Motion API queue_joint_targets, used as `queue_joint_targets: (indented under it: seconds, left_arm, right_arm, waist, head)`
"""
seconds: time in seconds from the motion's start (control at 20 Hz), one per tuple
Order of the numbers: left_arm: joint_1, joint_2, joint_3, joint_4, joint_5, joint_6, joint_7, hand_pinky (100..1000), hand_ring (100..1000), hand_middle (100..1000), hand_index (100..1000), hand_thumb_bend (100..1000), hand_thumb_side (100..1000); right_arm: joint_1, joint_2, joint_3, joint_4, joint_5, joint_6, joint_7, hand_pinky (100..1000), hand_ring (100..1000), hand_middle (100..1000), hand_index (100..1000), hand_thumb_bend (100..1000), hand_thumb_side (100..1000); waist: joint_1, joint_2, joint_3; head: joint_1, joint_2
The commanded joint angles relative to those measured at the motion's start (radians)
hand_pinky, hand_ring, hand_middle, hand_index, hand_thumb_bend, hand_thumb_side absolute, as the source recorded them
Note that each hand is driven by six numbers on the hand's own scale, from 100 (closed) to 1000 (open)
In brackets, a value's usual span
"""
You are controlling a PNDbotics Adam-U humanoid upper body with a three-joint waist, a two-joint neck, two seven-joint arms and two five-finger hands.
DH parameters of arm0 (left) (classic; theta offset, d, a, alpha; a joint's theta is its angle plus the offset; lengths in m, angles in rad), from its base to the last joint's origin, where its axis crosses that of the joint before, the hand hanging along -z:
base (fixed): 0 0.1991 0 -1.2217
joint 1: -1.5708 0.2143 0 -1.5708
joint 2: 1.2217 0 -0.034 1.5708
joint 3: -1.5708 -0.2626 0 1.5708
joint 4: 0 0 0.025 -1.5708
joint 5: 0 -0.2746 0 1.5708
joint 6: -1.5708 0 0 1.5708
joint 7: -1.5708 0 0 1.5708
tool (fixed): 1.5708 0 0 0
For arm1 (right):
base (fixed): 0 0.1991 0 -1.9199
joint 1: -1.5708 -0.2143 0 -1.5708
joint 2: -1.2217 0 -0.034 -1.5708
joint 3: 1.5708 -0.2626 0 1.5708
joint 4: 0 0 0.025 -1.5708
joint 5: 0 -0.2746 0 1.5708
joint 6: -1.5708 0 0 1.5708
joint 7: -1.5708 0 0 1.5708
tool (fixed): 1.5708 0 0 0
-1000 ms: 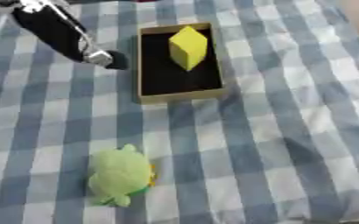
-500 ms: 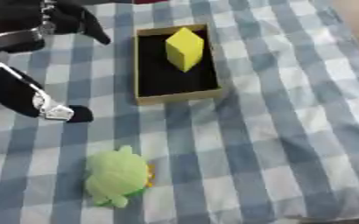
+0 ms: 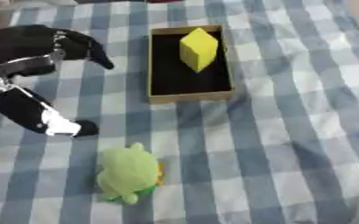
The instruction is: Pick up objects on the table and place them in the box.
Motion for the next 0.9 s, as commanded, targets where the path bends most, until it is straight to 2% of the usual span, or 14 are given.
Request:
queue_joint_targets:
  seconds: [0.05, 0.25, 0.5, 0.7, 0.9]
  left_arm:
    - [0.003, 0.001, -0.004, -0.014, 0.018, 0.022, 0.002, 910, 952, 810, 886, 518, 635]
    - [0.010, -0.022, -0.027, -0.014, 0.024, 0.042, -0.012, 926, 969, 829, 890, 504, 698]
    - [0.003, -0.053, -0.061, -0.014, 0.030, 0.057, -0.044, 922, 968, 821, 894, 508, 711]
    - [-0.001, -0.068, -0.079, -0.014, 0.006, 0.057, -0.073, 924, 965, 817, 895, 548, 652]
    - [0.005, -0.071, -0.091, -0.014, -0.041, 0.023, -0.098, 927, 964, 820, 900, 578, 621]
  right_arm:
    - [-0.007, -0.025, -0.014, -0.016, 0.002, 0.003, -0.003, 571, 716, 696, 778, 100, 944]
    - [-0.004, -0.022, -0.015, -0.016, 0.001, 0.004, -0.003, 570, 715, 696, 777, 100, 943]
    - [-0.002, -0.019, -0.015, -0.016, -0.001, 0.004, -0.002, 570, 715, 697, 777, 100, 942]
    - [0.000, -0.017, -0.016, -0.016, -0.002, 0.005, -0.001, 569, 714, 696, 777, 100, 941]
    - [0.002, -0.015, -0.017, -0.016, -0.003, 0.005, 0.000, 568, 714, 696, 777, 100, 939]
  waist:
    - [-0.006, -0.022, 0.002]
    - [-0.007, -0.024, 0.003]
    - [-0.008, -0.027, 0.003]
    - [-0.007, -0.028, 0.004]
    - [-0.007, -0.031, 0.006]
  head:
    - [0.007, 0.005]
    - [0.008, 0.005]
    - [0.005, 0.005]
    - [0.003, 0.005]
    - [-0.002, 0.005]
